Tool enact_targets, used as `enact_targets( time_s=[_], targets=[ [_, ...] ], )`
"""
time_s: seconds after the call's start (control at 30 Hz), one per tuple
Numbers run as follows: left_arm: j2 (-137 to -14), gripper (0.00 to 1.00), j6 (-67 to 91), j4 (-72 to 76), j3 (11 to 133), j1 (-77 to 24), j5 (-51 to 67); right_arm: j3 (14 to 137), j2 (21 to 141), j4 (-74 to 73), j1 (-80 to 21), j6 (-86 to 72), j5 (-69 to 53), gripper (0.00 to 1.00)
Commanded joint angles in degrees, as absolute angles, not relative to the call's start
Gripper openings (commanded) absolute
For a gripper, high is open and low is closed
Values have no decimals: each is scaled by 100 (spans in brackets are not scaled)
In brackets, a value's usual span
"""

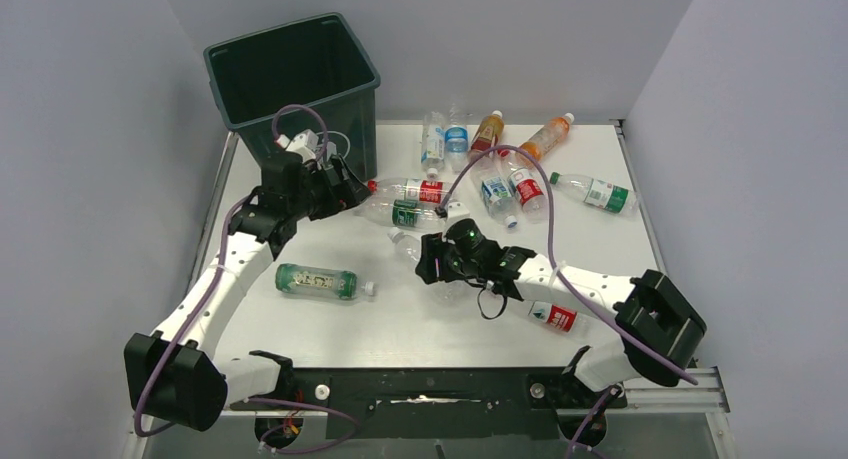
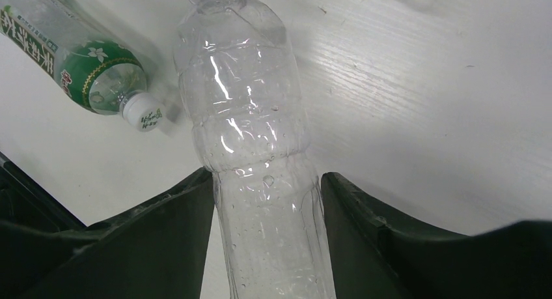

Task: Put the plastic bottles in the bin
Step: Pick up the plastic bottle at the center of the board, then place the plastic bottle in the trash bin.

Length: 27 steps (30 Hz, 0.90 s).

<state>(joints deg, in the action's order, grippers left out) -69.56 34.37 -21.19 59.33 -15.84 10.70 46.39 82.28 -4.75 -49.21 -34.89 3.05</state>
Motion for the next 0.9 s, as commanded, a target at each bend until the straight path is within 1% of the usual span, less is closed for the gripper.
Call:
enact_targets(
  time_s=[0.0,0.33,0.87],
  targets=[
    [-7002,85,3890,-1288,5752,-1636,1650,4628,7853,-346,-4758,-3387,457,41],
    [-7124,85,4614,-466,5306,-1987,2055,4597,7336,-404,-4588,-3331,592,41],
    [-7345,85,5201,317,5099,-2640,1959,4447,6703,-292,-4572,-3340,826,42]
  ],
)
